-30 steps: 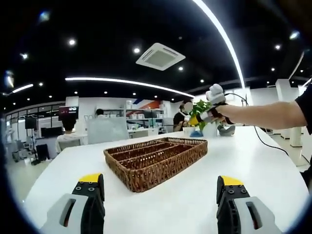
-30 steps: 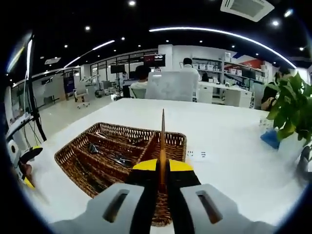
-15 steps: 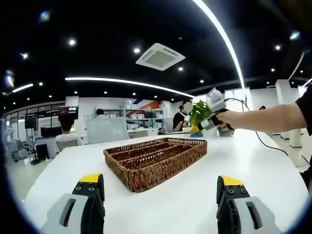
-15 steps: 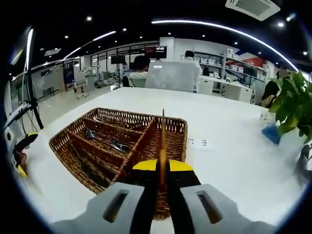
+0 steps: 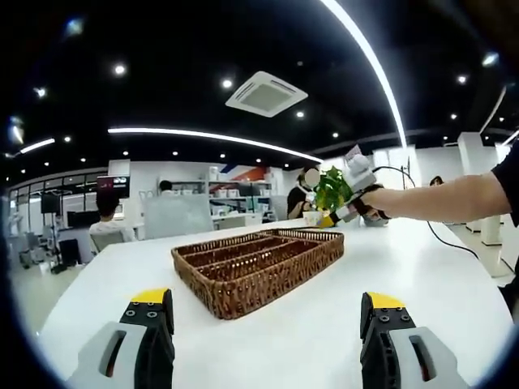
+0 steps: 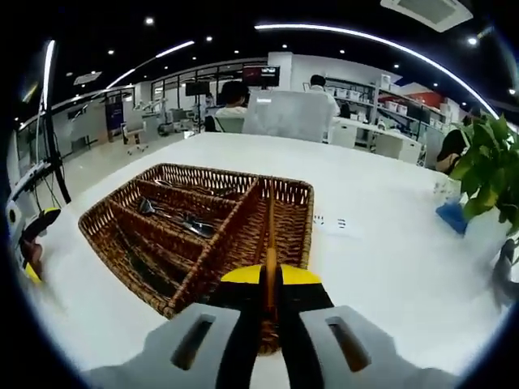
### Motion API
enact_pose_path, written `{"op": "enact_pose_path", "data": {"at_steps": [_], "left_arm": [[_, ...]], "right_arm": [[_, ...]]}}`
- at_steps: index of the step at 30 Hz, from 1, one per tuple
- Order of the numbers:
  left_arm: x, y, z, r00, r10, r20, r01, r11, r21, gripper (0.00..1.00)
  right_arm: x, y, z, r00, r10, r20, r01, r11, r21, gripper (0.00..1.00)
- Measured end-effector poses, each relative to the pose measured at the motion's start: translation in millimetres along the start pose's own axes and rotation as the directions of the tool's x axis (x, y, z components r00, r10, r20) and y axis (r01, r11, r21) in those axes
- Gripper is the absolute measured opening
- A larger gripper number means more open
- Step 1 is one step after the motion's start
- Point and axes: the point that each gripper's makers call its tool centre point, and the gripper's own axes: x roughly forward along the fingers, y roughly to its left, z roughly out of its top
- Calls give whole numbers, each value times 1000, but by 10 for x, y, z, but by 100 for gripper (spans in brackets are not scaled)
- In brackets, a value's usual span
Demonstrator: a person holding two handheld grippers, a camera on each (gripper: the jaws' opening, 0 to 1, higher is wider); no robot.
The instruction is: Arrange the knives, forks, and spoons in their matching storage slots by inserting each utensil handle-first until every utensil is classified and aligned in the correct compartment
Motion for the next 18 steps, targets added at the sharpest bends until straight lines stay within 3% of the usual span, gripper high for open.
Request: {"op": "enact_pose_path", "data": {"at_steps": [11, 18], "left_arm": [[1, -6, -19, 1000, -1, -5, 1, 1000, 2, 100], [-5, 2, -14, 1000, -1, -4, 1, 1000, 4, 100]], "right_arm": [[53, -11, -51, 1000, 3, -26, -3, 1000, 1, 3], [181, 22, -76, 994, 15, -110, -17, 1000, -18, 3]]}}
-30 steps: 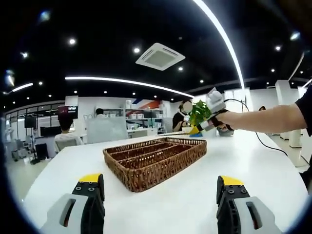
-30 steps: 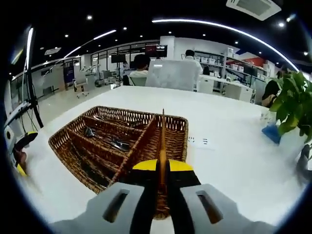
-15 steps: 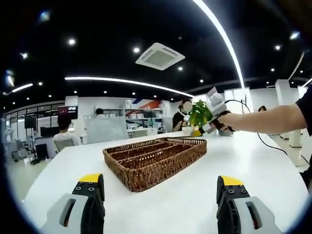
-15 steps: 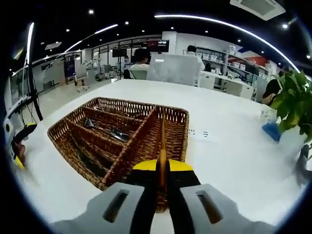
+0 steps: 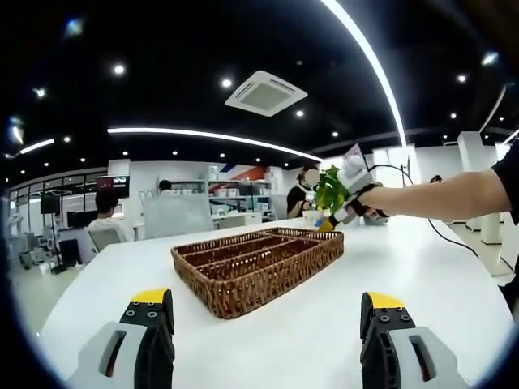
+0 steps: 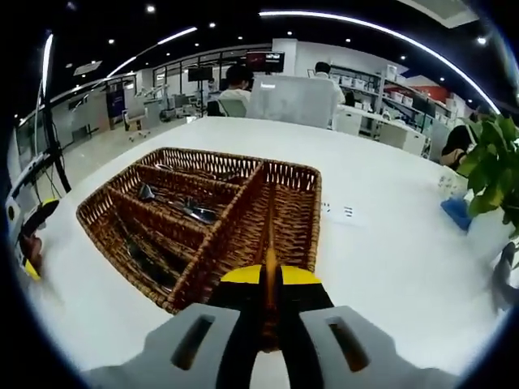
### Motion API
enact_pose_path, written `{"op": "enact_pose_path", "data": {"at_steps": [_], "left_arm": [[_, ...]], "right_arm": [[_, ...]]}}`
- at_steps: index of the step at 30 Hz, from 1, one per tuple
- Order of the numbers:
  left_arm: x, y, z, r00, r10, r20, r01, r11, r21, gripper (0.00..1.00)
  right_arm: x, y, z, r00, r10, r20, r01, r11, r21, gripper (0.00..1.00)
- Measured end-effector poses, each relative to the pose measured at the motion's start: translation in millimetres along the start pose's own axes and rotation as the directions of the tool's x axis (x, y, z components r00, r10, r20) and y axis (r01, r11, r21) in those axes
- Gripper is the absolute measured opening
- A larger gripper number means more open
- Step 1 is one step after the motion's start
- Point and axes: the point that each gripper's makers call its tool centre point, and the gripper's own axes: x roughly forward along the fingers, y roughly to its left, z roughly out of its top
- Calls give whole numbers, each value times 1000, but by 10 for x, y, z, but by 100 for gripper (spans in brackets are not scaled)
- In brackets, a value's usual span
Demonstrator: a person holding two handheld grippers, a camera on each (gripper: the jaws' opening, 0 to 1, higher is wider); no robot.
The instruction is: Arrange the knives, forks, and spoons in their matching storage slots by inserting each utensil handle-first until every utensil is classified and aligned in the correct compartment
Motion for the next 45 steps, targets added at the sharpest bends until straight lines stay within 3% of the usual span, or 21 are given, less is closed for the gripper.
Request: {"op": "enact_pose_path", "data": {"at_steps": [5, 13, 18, 23, 31, 33, 35, 36, 37, 39, 40, 45], "left_arm": [[1, -12, 10, 1000, -6, 5, 6, 1000, -4, 100], [-4, 4, 23, 1000, -3, 10, 3, 1000, -5, 100], [1, 5, 20, 1000, -5, 9, 5, 1000, -5, 100], [16, 7, -8, 1000, -7, -2, 7, 1000, -2, 100], [19, 20, -4, 1000, -5, -1, 5, 1000, 0, 100], [25, 20, -15, 1000, -6, -5, 6, 1000, 3, 100], [27, 14, -15, 1000, -9, -5, 9, 1000, 4, 100], [26, 14, -14, 1000, -8, -5, 8, 1000, 3, 100], [28, 15, -13, 1000, -8, -4, 8, 1000, 3, 100], [30, 20, -21, 1000, -9, -6, 9, 1000, 0, 100], [33, 22, -28, 1000, -8, -8, 8, 1000, 1, 100], [37, 20, -35, 1000, -10, -10, 10, 1000, 0, 100]], "right_arm": [[85, -2, 0, 999, 6, -41, -6, 1000, -6, 3], [194, 30, -163, 989, 19, -150, -23, 999, -23, 3], [268, 105, -260, 975, 56, -213, -54, 998, 19, 4], [264, 142, -167, 975, 77, -207, -73, 997, 25, 4], [304, 175, -268, 961, 107, -254, -92, 993, 68, 4], [310, 178, -277, 959, 102, -264, -96, 995, 34, 4], [316, 66, -275, 962, 26, -273, -42, 998, -54, 4], [316, 68, -275, 963, 18, -269, -47, 994, -103, 4], [308, 139, -277, 961, 41, -273, -58, 997, -55, 4], [320, 25, -257, 964, -10, -267, -28, 990, -136, 4], [297, 95, -285, 964, 8, -267, -39, 993, -109, 4], [266, 134, -302, 967, 23, -253, -58, 990, -129, 5]]}}
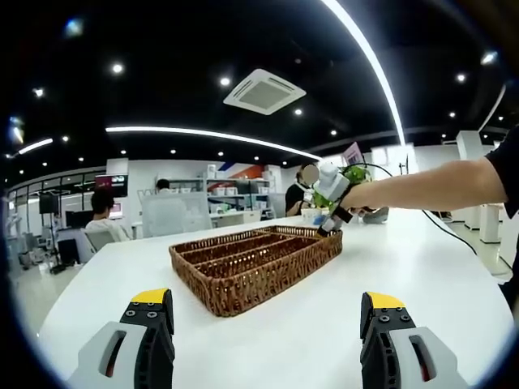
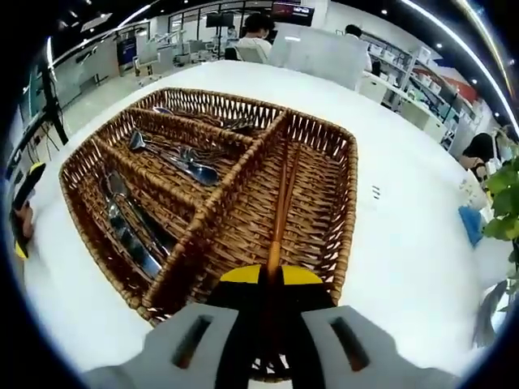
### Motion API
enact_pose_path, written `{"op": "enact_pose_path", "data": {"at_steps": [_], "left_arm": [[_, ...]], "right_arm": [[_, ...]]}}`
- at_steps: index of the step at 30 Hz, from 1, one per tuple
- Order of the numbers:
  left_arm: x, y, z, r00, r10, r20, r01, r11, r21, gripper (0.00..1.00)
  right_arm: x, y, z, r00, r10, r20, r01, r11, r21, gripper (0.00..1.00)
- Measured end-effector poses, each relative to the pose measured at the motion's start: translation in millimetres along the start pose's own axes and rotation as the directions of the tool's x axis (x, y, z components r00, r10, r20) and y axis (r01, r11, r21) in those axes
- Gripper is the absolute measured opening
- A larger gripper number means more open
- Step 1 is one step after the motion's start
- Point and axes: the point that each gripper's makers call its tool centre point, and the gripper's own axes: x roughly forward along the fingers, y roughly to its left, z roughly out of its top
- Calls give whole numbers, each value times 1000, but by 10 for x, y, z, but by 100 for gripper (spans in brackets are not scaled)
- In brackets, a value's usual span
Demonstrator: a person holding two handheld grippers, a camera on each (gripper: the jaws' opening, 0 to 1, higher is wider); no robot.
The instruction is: Arrange the knives, forks, and spoons in their matching storage slots by inserting each utensil handle-first until every utensil is classified and aligned in the correct compartment
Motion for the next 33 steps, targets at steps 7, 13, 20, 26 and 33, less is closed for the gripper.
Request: {"op": "enact_pose_path", "data": {"at_steps": [7, 13, 20, 26, 33], "left_arm": [[-4, 6, -5, 1000, 4, -2, -4, 1000, 2, 100], [-11, 4, -15, 1000, 5, -5, -5, 1000, 2, 100], [-10, -1, -28, 1000, 3, -7, -3, 1000, 4, 100], [-15, -1, -26, 1000, 3, -6, -3, 1000, 1, 100], [-8, -6, -35, 1000, 2, -8, -2, 1000, 3, 100]], "right_arm": [[-103, 82, 70, 999, 34, 35, -34, 999, -7, 6], [-42, 138, -26, 997, 72, 1, -72, 997, 13, 7], [-52, 209, 10, 994, 109, 33, -108, 994, -8, 19], [-31, 174, 164, 985, 125, 122, -114, 989, -92, 38], [-129, 72, 268, 963, 152, 224, -137, 987, -82, 37]]}}
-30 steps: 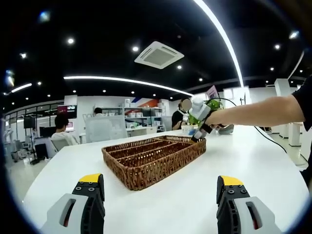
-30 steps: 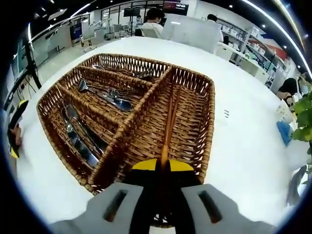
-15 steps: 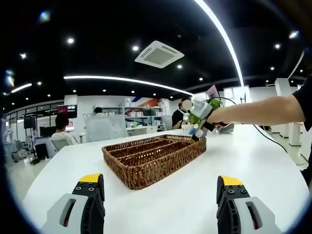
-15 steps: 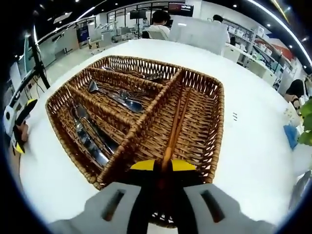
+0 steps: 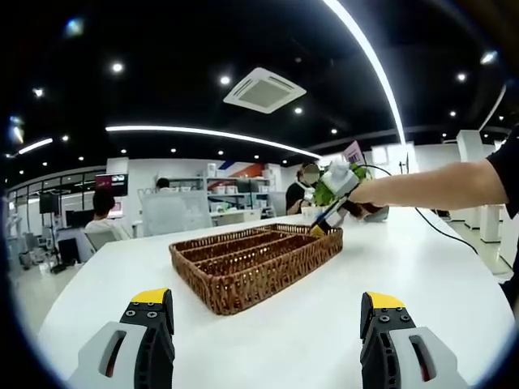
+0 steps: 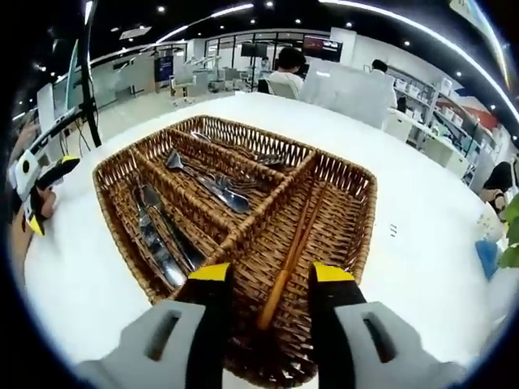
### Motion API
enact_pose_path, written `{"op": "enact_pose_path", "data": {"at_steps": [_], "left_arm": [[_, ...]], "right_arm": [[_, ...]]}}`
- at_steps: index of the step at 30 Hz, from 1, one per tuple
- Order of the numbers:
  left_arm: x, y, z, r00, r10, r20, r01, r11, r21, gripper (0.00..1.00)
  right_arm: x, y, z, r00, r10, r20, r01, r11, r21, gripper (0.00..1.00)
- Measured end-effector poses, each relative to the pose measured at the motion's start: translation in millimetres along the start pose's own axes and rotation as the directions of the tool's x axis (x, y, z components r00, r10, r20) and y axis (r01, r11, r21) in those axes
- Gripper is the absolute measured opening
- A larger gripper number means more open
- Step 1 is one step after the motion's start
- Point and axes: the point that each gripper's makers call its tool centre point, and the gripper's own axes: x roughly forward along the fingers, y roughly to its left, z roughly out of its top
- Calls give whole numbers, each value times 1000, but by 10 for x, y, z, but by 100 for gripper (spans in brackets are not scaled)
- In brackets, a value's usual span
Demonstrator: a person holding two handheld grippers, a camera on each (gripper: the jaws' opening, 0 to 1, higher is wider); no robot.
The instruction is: Arrange the knives, forks, and spoons in their matching storage slots by inserting each utensil handle-first until every utensil is classified and aligned in the correct compartment
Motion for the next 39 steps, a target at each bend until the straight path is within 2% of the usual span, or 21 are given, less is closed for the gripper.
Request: {"op": "enact_pose_path", "data": {"at_steps": [3, 4, 6, 8, 10, 15, 16, 17, 21, 24, 25, 27, 31, 33, 37, 39], "left_arm": [[1, -2, -4, 1000, 0, -2, 0, 1000, 0, 100], [0, -2, 0, 1000, 0, 0, 0, 1000, -1, 100], [-1, 2, 4, 1000, 2, 1, -2, 1000, -2, 100], [-2, 4, 7, 1000, 3, 2, -3, 1000, -2, 100], [-3, 15, 18, 1000, 8, 8, -8, 1000, -5, 100], [3, -9, 23, 1000, -1, 15, 2, 1000, -7, 100], [6, -13, 20, 1000, -3, 13, 3, 1000, -8, 100], [8, -13, 21, 1000, -3, 13, 3, 1000, -9, 100], [7, -31, 69, 999, -15, 36, 16, 999, -40, 100], [19, -54, 69, 999, -21, 36, 22, 999, -40, 100], [28, -74, 71, 999, -24, 36, 26, 999, -35, 100], [42, -102, 67, 999, -31, 33, 31, 999, -28, 100], [71, -139, 31, 999, -39, 18, 39, 999, 2, 100], [69, -161, 66, 998, -51, 36, 51, 999, -5, 100], [48, -147, 125, 997, -50, 66, 52, 998, -28, 100], [44, -129, 134, 997, -41, 70, 44, 999, -33, 100]], "right_arm": [[-60, -32, 63, 999, 8, 36, -9, 1000, 23, 46], [-90, -64, 96, 999, -1, 55, 1, 1000, 3, 51], [-131, -63, 218, 991, 13, 131, -13, 1000, -1, 62], [-191, -65, 294, 982, 8, 189, -5, 1000, -16, 80], [-255, -43, 377, 966, 10, 257, 12, 996, -85, 99], [-347, 28, 207, 972, 12, 236, 8, 996, -85, 100], [-364, 43, 221, 966, 20, 258, 9, 994, -110, 100], [-408, 91, 252, 954, 41, 298, -1, 991, -136, 100], [-554, 164, 244, 929, 66, 363, -11, 989, -151, 99], [-666, 201, 215, 918, 70, 390, -15, 990, -142, 99], [-723, 252, 230, 905, 78, 419, -14, 988, -153, 99], [-794, 353, 213, 893, 103, 439, -38, 987, -153, 99], [-873, 437, 162, 883, 114, 455, -47, 987, -156, 99], [-907, 438, 133, 884, 111, 454, -44, 987, -155, 99], [-1023, 444, 69, 868, 106, 484, -54, 991, -121, 99], [-1063, 444, -5, 869, 98, 484, -61, 994, -92, 99]]}}
